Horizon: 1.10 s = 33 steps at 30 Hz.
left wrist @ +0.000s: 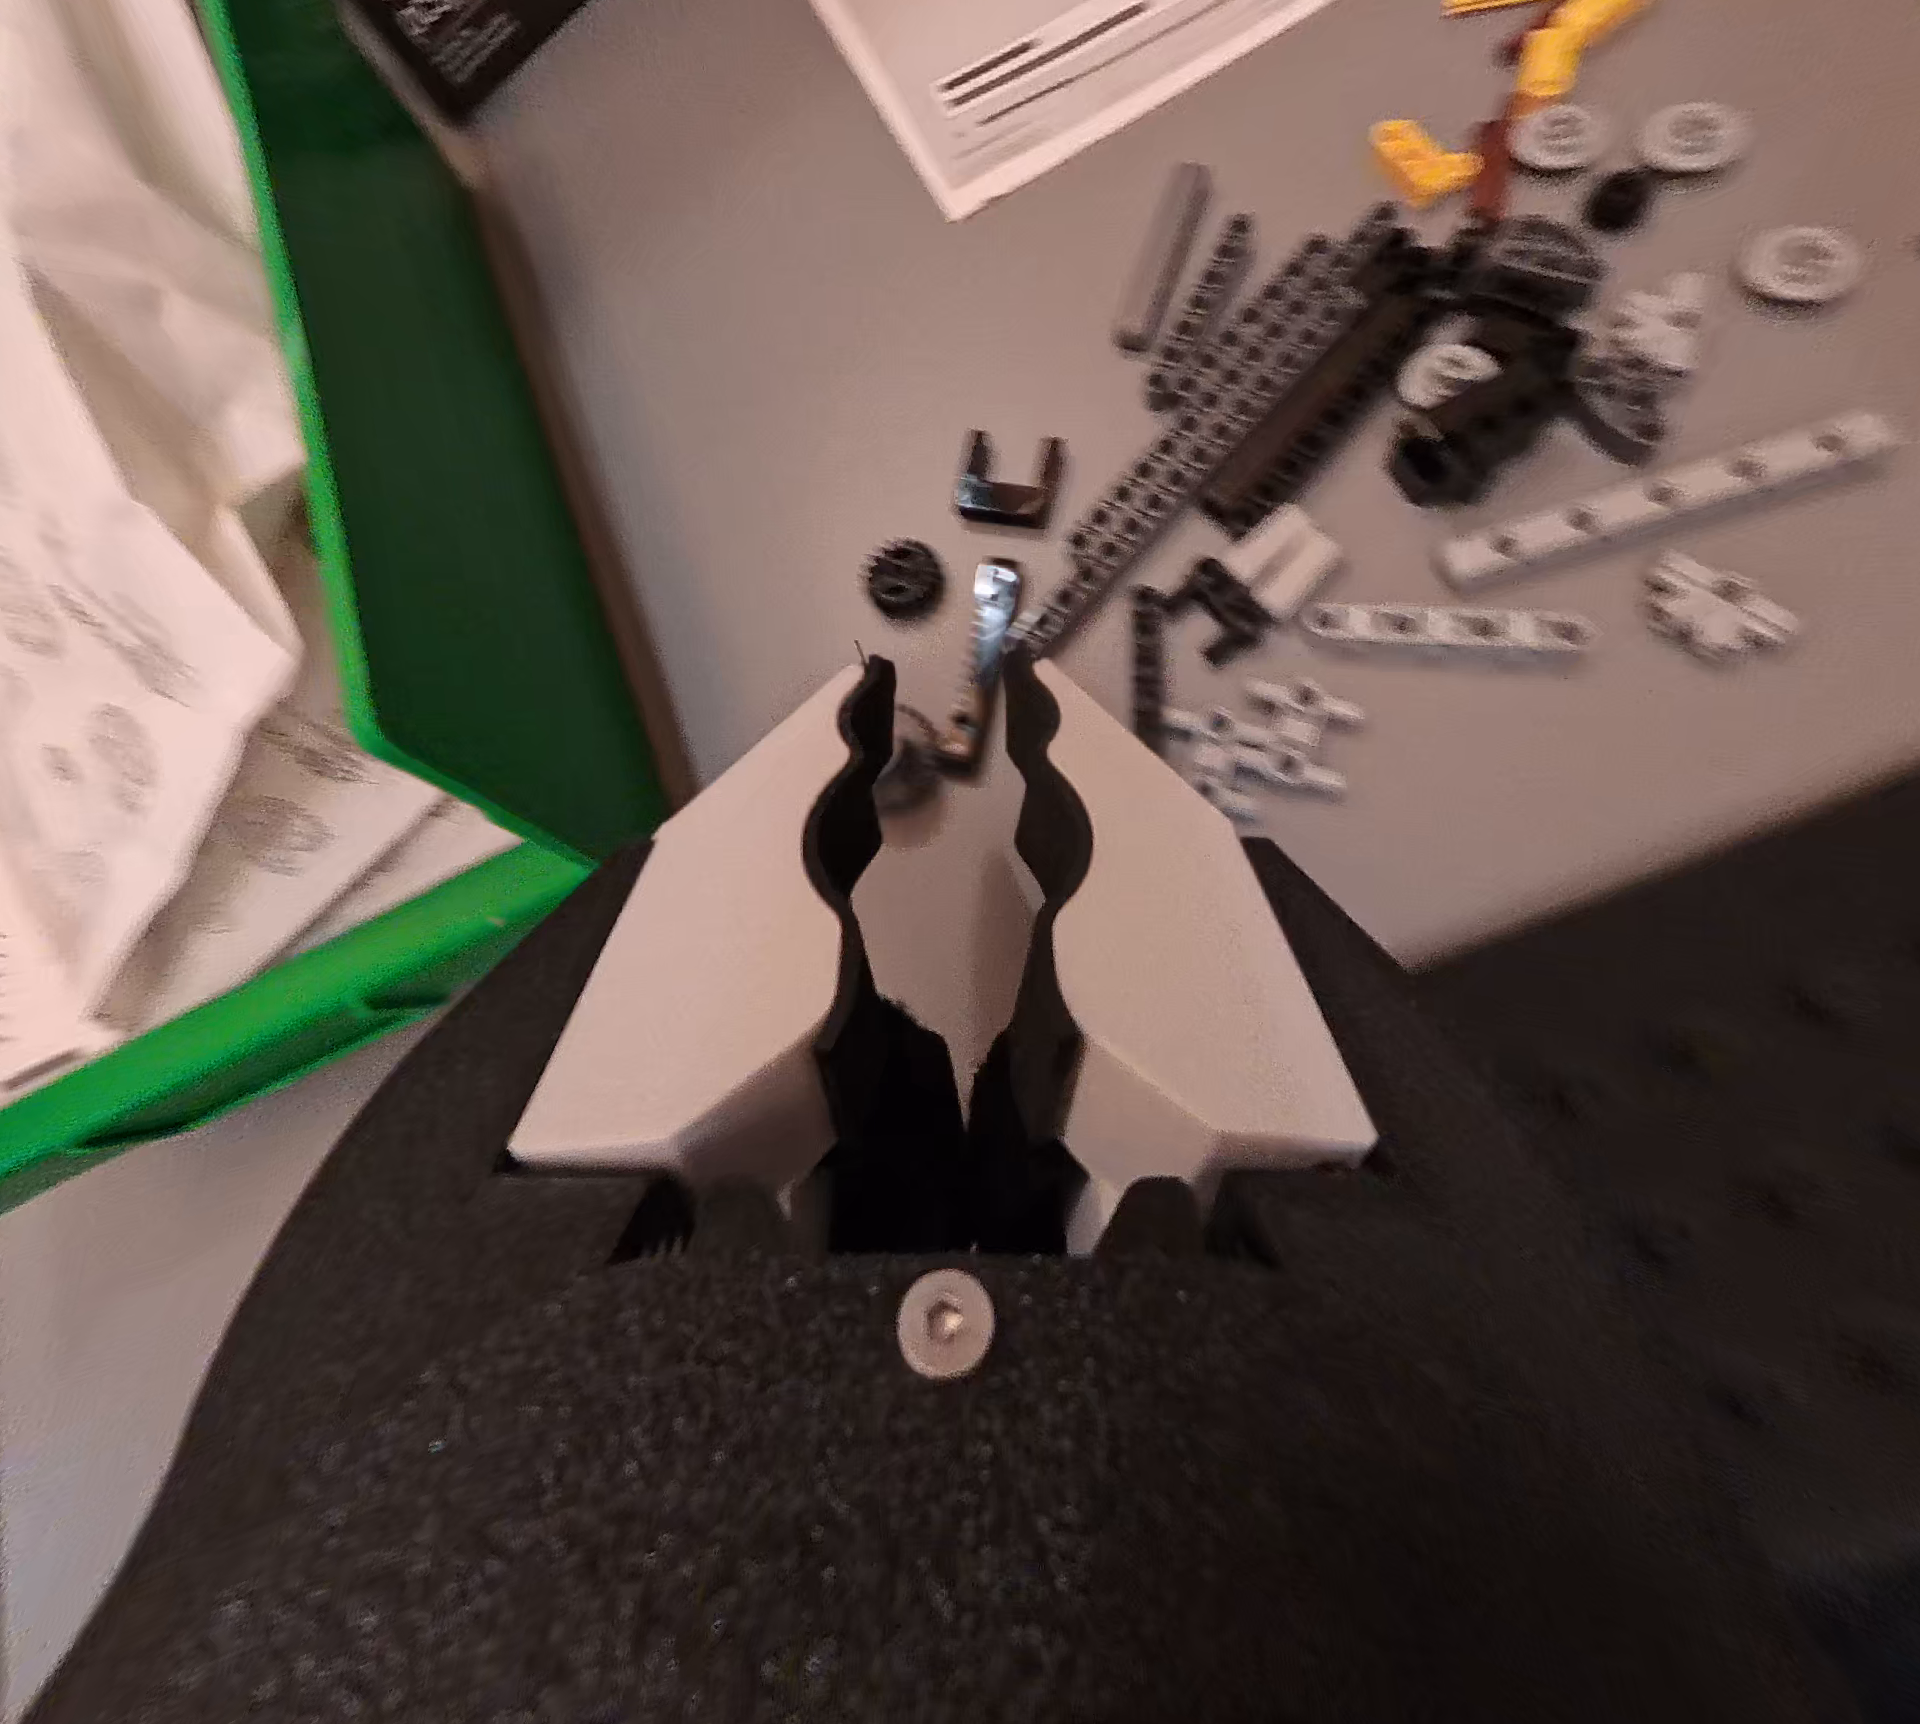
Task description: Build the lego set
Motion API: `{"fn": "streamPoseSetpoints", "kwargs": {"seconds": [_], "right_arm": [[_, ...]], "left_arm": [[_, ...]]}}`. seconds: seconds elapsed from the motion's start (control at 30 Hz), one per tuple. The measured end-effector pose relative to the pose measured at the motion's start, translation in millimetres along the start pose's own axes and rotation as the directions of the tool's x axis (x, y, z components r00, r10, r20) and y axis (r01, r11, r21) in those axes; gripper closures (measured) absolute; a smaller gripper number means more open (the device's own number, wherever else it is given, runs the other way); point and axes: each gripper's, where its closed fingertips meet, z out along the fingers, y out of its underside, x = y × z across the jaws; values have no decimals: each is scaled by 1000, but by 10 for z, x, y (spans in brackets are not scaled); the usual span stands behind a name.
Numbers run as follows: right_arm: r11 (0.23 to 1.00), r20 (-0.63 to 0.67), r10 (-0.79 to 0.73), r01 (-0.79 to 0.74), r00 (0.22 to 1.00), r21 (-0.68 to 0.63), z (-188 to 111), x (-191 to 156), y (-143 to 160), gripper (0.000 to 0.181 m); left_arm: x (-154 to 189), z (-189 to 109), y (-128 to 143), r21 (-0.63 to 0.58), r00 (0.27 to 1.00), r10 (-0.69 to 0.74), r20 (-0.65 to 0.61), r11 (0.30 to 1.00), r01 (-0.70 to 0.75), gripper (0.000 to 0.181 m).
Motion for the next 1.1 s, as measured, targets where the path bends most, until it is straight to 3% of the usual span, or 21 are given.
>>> {"fn": "streamPoseSetpoints", "kwargs": {"seconds": [0.1,0.23,0.37,0.6,0.63,0.67,0.8,0.9,1.0,1.1], "right_arm": [[1000,-1,-13,13,1000,6,-7,-13,-6,173],[1000,4,-22,21,1000,10,-17,-33,-7,173],[1000,26,-13,13,1000,4,-10,-53,-2,173],[1000,48,-18,19,999,-1,-3,-91,4,173],[1000,48,-19,19,999,-2,-1,-91,5,173],[1000,50,-19,19,999,-3,-1,-93,6,173],[1000,52,-13,13,999,-2,-2,-90,5,174],[1000,55,-1,1,998,0,-4,-81,1,174],[1000,62,-3,3,998,4,-7,-97,-5,174],[1000,64,-18,18,998,2,-4,-120,-1,174]], "left_arm": [[-109,224,-45,-134,999,-51,17,990,52,153],[-199,452,-154,-146,983,-166,81,973,177,152],[-245,585,-40,-208,972,-200,122,953,222,152],[-170,684,65,-244,957,-272,102,926,289,145],[-166,684,67,-245,956,-275,101,924,292,148],[-152,682,73,-252,957,-274,95,923,290,161],[-94,671,27,-252,968,-240,71,935,250,162],[-108,653,-315,-184,995,-81,49,979,89,161],[-113,688,-1081,-46,992,125,20,991,-124,161],[27,1038,-1806,34,971,212,-106,977,-210,161]]}}
